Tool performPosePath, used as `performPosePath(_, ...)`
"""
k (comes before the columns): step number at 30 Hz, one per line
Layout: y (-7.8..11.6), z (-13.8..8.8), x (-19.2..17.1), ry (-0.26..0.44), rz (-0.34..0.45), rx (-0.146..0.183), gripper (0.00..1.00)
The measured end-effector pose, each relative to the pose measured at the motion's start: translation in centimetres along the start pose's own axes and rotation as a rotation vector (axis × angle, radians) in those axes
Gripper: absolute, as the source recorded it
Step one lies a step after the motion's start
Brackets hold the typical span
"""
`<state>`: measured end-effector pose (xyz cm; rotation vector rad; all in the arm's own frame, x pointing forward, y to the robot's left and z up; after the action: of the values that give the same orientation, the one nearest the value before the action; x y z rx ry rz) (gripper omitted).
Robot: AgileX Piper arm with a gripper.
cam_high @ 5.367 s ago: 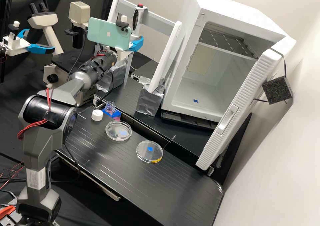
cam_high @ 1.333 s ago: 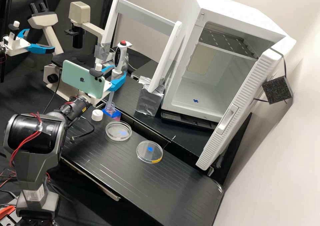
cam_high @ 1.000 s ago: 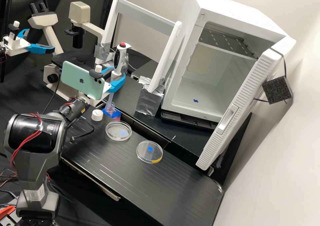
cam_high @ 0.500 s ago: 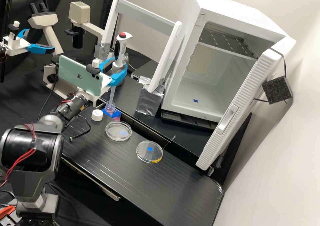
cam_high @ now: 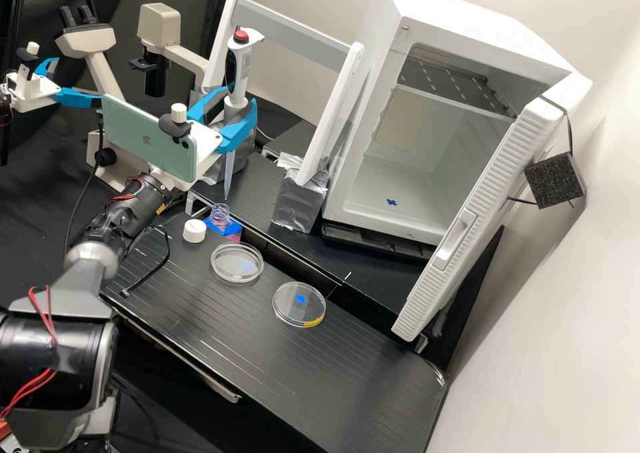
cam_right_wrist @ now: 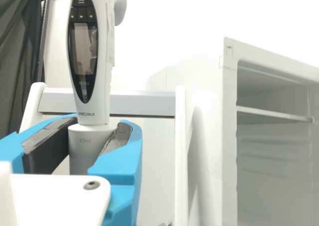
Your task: Use the pipette
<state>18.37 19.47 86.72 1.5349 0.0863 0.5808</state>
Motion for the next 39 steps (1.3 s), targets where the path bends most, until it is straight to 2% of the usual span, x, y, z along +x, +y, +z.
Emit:
performPosePath(7,1.9,2.1,-1.5,-0.015,-0.023,-0.03,0.0)
performPosePath(13,3.3,3.8,-3.6,-0.029,-0.026,-0.022,0.0)
performPosePath(14,3.8,4.0,-4.0,-0.03,-0.012,-0.012,0.0)
performPosePath(19,4.6,4.3,-5.0,-0.024,0.018,-0.005,0.0)
performPosePath(25,4.6,4.2,-5.3,-0.018,0.016,0.002,0.0)
performPosePath(32,4.1,3.8,-5.4,0.004,-0.018,-0.023,0.0)
performPosePath(39,3.5,2.7,-4.4,0.04,-0.055,-0.029,0.0)
